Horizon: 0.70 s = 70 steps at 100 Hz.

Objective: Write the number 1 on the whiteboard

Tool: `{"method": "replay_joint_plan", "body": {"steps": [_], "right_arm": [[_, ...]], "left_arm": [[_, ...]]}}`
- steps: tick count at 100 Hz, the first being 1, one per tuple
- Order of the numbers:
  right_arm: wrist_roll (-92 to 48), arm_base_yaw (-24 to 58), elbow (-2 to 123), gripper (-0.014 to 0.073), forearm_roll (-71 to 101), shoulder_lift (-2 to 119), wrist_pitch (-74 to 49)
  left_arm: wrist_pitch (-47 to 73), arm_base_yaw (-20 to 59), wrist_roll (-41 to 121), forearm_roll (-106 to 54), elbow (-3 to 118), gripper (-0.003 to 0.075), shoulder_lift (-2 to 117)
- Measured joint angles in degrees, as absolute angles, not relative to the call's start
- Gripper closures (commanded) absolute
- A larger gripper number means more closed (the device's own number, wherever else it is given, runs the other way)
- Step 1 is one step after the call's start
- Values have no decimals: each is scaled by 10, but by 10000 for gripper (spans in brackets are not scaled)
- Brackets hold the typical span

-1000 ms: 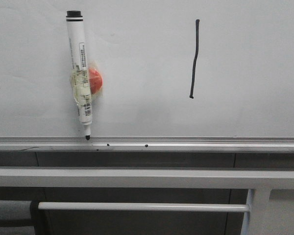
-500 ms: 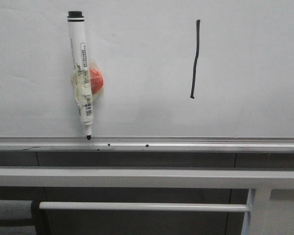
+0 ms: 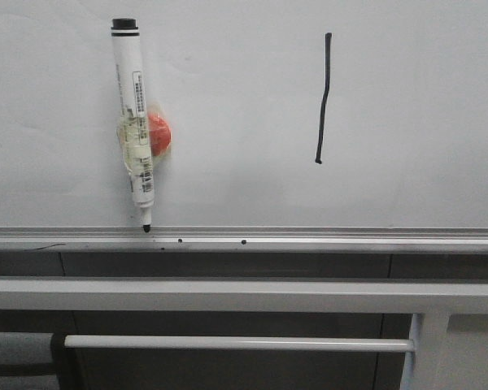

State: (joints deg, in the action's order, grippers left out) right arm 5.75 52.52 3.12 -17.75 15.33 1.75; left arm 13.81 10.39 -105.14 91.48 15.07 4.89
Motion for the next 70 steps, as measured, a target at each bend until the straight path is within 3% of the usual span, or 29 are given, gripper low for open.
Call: {"method": "replay_joint_plan", "body": {"steps": [31,43,60,70], "right_arm": [[58,525,31,657,-177,153,17],[58,525,31,657,-177,153,17],[58,525,31,657,-177,153,17],[58,525,31,657,-177,153,17]], "left_arm": [[144,100,-1010,884,150,741,28],[155,100,-747,663,151,741,27],[197,100,-140,198,159,741,25],[196,100,0,81,158,741,25]]}}
